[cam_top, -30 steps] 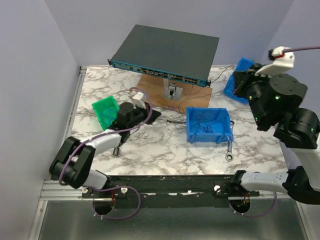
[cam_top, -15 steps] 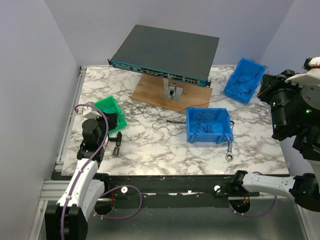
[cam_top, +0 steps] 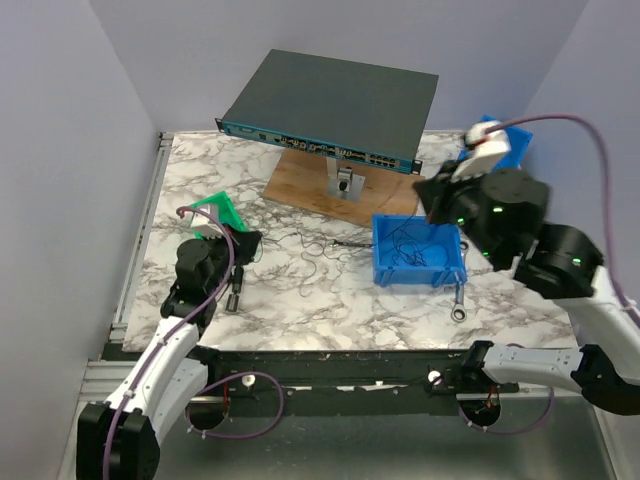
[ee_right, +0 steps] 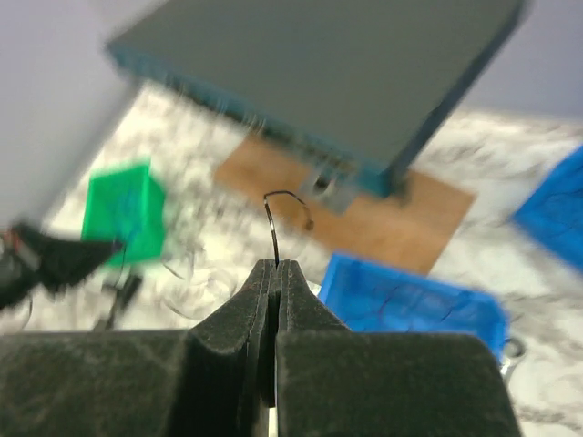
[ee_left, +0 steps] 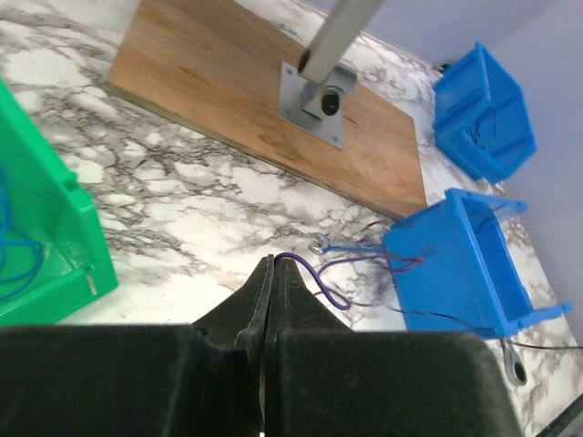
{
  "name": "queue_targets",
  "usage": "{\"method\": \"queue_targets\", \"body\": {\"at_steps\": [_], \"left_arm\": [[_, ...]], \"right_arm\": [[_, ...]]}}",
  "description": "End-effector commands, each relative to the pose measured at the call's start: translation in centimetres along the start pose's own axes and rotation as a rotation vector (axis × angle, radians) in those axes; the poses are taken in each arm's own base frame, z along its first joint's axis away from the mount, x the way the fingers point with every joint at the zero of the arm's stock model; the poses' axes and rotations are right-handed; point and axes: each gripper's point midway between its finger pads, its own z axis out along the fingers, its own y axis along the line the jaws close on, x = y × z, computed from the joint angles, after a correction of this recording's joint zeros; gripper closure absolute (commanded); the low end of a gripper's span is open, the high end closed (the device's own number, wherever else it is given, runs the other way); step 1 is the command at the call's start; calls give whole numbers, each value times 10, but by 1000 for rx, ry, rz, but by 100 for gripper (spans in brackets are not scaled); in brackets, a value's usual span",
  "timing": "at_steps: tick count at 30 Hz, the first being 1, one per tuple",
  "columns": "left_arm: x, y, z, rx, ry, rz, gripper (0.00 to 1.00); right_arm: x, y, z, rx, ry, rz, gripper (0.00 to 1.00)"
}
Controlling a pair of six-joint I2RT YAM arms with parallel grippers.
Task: Untangle the cables
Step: Untie the cable.
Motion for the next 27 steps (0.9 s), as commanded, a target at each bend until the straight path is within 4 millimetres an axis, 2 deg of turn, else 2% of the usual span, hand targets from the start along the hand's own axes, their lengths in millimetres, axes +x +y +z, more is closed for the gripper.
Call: {"method": "queue_targets", "body": {"at_steps": [1, 4, 6, 9, 11, 12, 13, 14, 17, 21, 27], "left_arm": [[-1, -20, -6, 69, -17, 119, 100], [7, -9, -16, 24, -45, 152, 100], [10, -3, -23, 6, -77, 163, 100], [13, 4, -33, -4, -121, 168, 100], [13, 9, -37, -17, -152, 175, 100], [11, 10, -40, -16, -172, 178, 100], [11, 11, -41, -13, -184, 179, 100], [10, 10, -43, -5, -198, 181, 100], [12, 9, -44, 12, -210, 185, 100], [14, 10, -42, 9, -190, 187, 100], [16, 13, -41, -6, -183, 185, 100]], "right_arm": [[111, 49, 3, -238, 331, -13, 99], [146, 24, -6, -145, 394, 10, 99], [159, 9, -15, -95, 414, 15, 99], [182, 3, -23, -96, 473, 8, 97], [200, 4, -24, -96, 533, -7, 84], [208, 6, -23, -97, 560, -17, 64], [216, 9, -22, -111, 587, -29, 48], [222, 17, -21, -147, 610, -39, 37], [237, 48, -16, -308, 660, -62, 26], [257, 81, -1, -443, 710, -104, 23], [308, 126, 17, -552, 783, -136, 24]]}}
